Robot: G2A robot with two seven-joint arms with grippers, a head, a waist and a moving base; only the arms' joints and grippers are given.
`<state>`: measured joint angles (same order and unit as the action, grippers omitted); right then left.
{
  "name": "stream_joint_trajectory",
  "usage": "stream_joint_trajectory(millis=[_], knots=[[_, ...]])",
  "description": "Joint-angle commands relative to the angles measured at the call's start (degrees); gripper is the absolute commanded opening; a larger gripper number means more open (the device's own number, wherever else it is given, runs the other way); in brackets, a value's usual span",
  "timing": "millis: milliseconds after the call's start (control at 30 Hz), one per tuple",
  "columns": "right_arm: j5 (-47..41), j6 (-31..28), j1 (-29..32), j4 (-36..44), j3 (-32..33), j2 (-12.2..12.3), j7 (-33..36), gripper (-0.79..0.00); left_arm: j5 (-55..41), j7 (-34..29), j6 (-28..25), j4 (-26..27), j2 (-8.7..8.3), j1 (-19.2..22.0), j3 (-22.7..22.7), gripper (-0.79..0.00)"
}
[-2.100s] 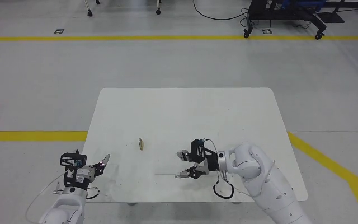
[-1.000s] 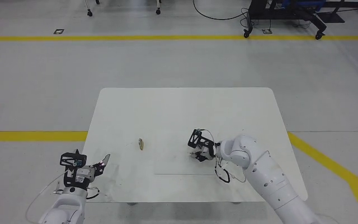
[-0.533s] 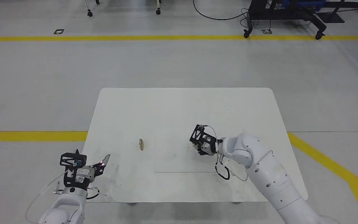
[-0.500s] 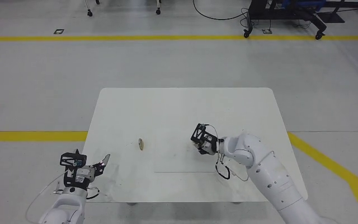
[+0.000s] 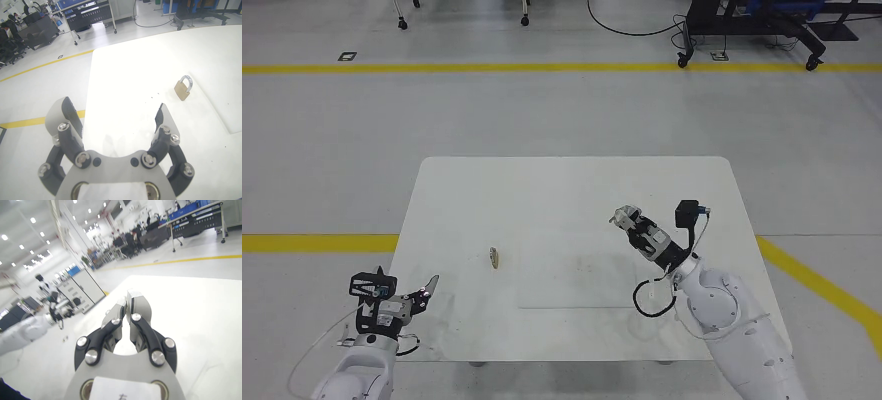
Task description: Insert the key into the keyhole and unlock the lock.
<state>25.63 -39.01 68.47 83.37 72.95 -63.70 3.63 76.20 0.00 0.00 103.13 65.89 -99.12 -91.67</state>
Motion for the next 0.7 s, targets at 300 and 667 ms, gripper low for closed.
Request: stream_joint_trajectory(millis=[300,667], knots=[[-2.8,-4.0,2.2,0.2,1.4,0.2,-0.9,-0.785,0.0,0.0,0.0,0.0,0.0,0.0,0.0,0.0],[-2.8,-4.0,2.2,0.2,1.4,0.2,-0.9,-0.785,-3.6,-0.3,-0.7,2.0,0.14,0.1,-0.9,0.0]])
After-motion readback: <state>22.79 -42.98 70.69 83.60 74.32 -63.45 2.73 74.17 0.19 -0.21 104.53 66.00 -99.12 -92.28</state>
